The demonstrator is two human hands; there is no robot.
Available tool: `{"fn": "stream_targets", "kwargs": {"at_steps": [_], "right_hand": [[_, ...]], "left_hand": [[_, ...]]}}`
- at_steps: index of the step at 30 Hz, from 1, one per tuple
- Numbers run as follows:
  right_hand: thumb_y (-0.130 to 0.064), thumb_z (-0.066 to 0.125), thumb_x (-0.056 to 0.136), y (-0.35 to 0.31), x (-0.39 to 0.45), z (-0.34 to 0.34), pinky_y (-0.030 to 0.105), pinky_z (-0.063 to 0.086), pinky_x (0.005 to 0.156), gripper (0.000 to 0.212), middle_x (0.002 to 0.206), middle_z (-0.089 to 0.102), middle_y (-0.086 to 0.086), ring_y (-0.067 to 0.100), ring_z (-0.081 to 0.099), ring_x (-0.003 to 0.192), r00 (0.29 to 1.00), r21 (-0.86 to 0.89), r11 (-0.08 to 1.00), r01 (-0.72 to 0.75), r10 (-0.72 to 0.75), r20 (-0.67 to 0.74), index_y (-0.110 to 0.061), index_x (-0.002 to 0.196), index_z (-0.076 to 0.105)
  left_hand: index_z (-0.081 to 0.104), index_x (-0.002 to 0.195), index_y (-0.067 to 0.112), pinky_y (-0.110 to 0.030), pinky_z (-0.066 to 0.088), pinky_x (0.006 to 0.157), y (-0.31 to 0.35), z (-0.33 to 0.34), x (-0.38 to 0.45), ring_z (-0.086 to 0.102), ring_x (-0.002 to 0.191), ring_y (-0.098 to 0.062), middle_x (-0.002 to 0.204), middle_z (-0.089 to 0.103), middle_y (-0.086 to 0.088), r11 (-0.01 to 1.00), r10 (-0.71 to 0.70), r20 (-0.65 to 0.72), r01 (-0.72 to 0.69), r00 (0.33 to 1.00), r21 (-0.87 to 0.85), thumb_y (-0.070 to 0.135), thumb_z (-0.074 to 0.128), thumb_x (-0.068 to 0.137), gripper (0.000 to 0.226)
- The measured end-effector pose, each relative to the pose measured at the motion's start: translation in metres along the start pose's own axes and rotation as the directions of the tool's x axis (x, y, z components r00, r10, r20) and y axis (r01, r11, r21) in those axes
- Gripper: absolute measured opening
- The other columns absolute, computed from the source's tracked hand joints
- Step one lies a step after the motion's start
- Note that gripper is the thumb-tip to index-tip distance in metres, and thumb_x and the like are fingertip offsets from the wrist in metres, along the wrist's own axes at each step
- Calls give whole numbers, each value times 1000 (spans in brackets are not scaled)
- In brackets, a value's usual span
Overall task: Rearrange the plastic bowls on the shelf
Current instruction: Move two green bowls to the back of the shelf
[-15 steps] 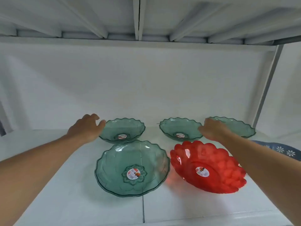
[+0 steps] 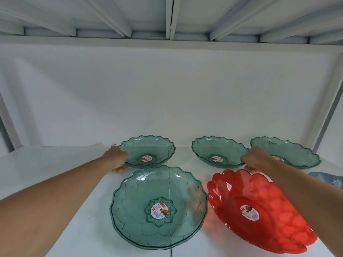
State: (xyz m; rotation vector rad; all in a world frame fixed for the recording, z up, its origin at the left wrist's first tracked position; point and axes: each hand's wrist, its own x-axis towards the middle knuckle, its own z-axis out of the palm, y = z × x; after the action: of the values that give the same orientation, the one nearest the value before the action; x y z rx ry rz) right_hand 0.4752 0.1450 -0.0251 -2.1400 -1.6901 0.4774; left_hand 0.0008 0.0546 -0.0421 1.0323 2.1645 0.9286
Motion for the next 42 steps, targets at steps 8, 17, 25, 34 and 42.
{"fn": "stream_targets", "kwargs": {"at_steps": [8,17,25,34,42], "right_hand": [[11,39,100,-7,5,-6,23,48,33,26,94,62,28,27,61,52,992,565,816,-124,81,102,11,119,55],[8,41,96,-66,-19,-11,26,52,40,27,105,71,33,28,66,58,990,588,807,55,-122,75,14,115,60],[10,40,94,-132,-90,11,25,50,38,31,104,71,33,29,64,57,979,618,781,90,-183,88,16,118,60],[11,42,94,-227,-185,68,26,49,38,30,100,69,31,30,62,54,993,585,808,67,-112,41,15,117,61],[9,43,97,-281,-210,95,28,50,36,28,110,70,35,31,64,59,998,573,820,-4,-29,48,14,118,60]], "left_hand": [[67,118,-11,-20,51,33,8,-14,-10,67,48,-23,89,74,-29,963,-29,-139,-10,990,-271,-3,41,105,30],[68,120,-8,-19,46,30,-1,-92,-45,62,30,-16,80,71,-22,946,-58,-306,-46,950,-321,2,41,106,32],[67,123,-8,-20,48,30,-45,-171,-63,64,33,-21,89,72,-24,944,-52,-333,-62,942,-323,0,40,106,32],[64,117,-6,-21,52,37,-116,-261,-37,68,51,-25,86,71,-22,938,20,-236,-100,972,-331,-4,37,106,29],[64,122,-6,-22,54,38,-147,-315,-9,68,55,-26,85,71,-22,929,-2,-243,-88,970,-358,-3,42,106,28]]}}
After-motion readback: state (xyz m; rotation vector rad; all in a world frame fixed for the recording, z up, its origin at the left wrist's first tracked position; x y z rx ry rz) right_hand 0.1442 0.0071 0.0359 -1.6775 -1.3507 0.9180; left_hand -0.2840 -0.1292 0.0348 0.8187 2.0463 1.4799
